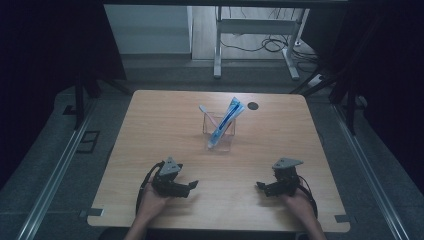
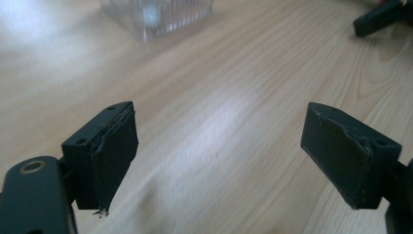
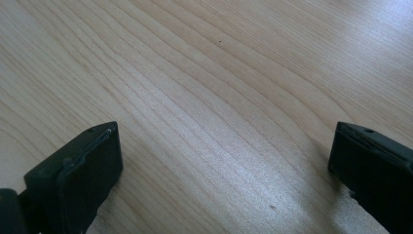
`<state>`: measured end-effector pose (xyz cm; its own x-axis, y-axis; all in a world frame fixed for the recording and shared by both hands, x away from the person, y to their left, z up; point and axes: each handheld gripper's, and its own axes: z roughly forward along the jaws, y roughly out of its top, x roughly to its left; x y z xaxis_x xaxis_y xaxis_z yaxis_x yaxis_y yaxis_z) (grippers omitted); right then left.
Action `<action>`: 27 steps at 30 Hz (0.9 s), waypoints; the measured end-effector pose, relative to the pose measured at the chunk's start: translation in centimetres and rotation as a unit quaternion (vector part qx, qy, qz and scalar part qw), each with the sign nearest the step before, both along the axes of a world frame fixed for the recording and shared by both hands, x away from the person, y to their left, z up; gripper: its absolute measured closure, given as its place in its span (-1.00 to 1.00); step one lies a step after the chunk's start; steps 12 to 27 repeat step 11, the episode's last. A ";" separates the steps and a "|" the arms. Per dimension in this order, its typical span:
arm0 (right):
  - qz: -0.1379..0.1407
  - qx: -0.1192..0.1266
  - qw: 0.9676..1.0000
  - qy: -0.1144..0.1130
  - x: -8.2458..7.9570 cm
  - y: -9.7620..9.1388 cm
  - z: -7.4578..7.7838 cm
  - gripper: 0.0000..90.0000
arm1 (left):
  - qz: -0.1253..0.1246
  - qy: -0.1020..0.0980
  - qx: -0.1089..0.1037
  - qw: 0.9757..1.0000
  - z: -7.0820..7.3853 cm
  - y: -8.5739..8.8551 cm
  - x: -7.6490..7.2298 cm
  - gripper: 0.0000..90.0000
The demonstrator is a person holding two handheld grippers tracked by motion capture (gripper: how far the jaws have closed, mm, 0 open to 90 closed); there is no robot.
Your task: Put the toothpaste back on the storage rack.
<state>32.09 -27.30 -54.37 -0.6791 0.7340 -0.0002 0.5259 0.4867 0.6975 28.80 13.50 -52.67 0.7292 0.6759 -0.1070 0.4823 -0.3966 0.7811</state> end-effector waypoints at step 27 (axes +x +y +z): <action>-0.001 0.000 1.000 -0.001 0.0 0.0 0.0 -1.00 | 0.008 0.028 0.061 0.998 -1.7 0.0 0.5 -0.70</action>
